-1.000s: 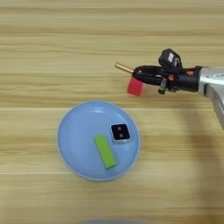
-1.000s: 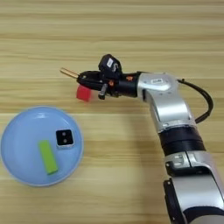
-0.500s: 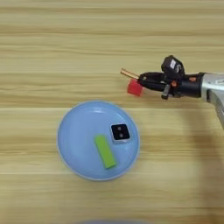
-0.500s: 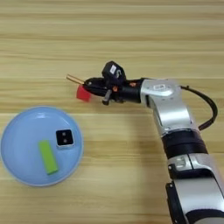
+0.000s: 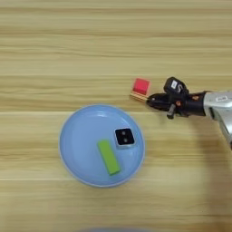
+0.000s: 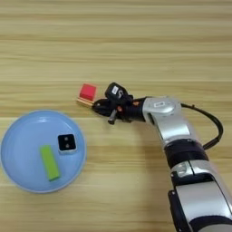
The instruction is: Move the objects on the table
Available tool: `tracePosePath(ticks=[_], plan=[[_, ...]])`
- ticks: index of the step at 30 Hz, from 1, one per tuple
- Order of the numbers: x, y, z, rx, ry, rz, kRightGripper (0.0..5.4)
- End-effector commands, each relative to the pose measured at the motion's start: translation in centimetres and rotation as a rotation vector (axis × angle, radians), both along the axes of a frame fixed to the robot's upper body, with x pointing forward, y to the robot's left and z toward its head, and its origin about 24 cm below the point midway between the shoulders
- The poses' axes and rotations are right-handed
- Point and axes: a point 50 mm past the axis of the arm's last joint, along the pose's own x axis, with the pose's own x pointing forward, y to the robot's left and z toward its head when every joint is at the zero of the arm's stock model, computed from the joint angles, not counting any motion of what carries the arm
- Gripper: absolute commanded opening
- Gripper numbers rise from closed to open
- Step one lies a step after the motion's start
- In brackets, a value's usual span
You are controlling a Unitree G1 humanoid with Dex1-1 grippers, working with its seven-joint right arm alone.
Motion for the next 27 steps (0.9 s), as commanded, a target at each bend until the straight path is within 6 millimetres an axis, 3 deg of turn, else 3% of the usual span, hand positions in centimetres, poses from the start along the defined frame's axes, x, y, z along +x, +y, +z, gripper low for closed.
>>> tracePosePath(ticks=[1,16,17,21,27], plan=[[2.0,0.0,3.4,-0.034,-0.155,-0.003,0.77],[2.4,-0.2,1.7,-0.105,-0.149,-0.023,0.77],[2.4,-0.2,1.7,-0.106,-0.149,-0.023,1.14],[2.5,-0.1,1.7,-0.104,-0.15,-0.024,1.7],[2.6,0.0,1.9,-0.099,-0.154,-0.027,2.26]])
